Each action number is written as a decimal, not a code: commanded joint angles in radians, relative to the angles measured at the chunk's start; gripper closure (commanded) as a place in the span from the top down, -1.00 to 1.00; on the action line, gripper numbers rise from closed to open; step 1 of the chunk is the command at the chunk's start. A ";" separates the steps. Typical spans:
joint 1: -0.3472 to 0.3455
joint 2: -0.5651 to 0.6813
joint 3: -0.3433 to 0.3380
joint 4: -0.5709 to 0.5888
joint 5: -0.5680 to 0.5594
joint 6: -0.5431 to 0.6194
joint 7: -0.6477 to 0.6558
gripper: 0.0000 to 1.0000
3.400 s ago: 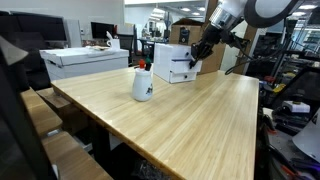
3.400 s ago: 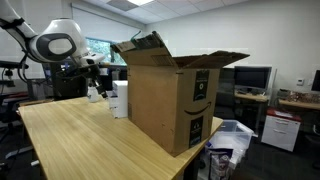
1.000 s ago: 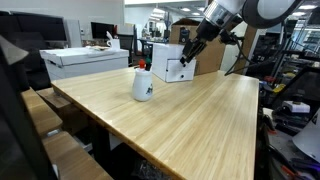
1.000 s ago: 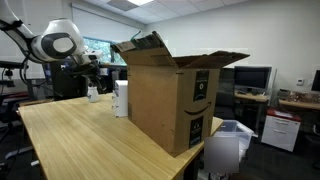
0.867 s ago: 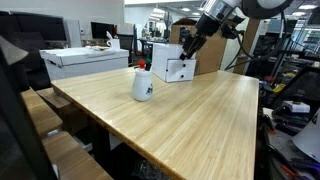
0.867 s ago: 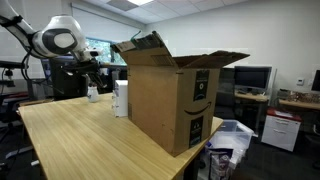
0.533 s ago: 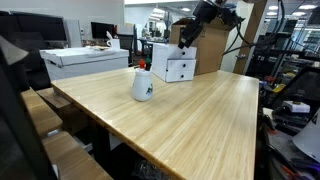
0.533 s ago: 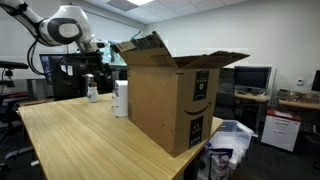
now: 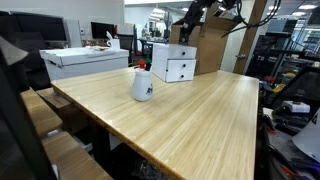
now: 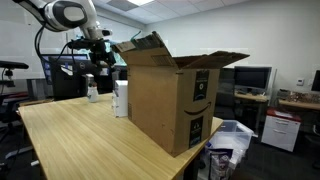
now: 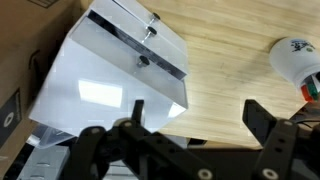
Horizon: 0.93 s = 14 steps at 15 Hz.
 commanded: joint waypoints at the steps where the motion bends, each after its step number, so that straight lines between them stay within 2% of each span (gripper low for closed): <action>1: -0.040 -0.004 0.027 0.070 -0.101 -0.137 0.002 1.00; 6: -0.052 0.014 0.052 0.148 -0.254 -0.267 0.003 1.00; 11: -0.046 0.011 0.058 0.172 -0.222 -0.360 0.108 1.00; 14: -0.062 0.015 0.078 0.186 -0.248 -0.436 0.250 1.00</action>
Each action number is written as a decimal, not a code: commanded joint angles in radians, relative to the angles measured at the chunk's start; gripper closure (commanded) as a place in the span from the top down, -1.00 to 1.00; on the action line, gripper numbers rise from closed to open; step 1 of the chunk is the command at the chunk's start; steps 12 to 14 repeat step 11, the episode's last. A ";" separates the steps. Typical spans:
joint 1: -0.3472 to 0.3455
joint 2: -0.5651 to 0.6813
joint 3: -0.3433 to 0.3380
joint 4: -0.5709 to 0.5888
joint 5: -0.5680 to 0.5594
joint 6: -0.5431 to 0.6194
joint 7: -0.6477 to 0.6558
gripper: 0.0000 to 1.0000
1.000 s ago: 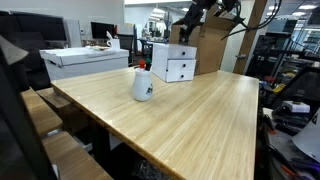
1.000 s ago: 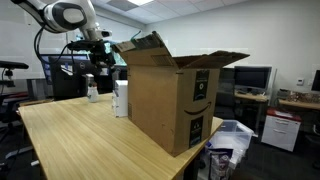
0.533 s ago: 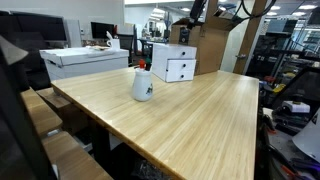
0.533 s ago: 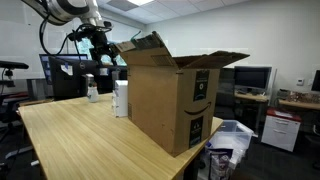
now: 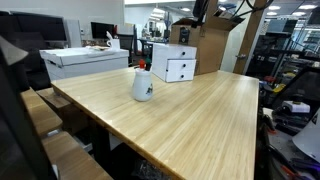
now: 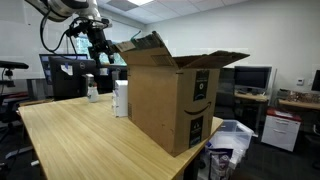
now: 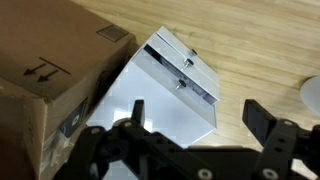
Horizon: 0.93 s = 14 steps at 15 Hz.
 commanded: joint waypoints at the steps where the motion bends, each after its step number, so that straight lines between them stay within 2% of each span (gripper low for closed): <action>1: -0.030 0.012 0.032 0.027 -0.010 -0.092 0.141 1.00; 2: -0.029 0.012 0.031 0.026 -0.003 -0.102 0.158 1.00; 4: -0.024 0.001 0.017 0.002 0.045 -0.045 0.173 1.00; 5: -0.021 0.002 0.023 0.008 0.019 -0.064 0.147 1.00; 14: -0.023 0.002 0.021 0.008 0.028 -0.063 0.161 1.00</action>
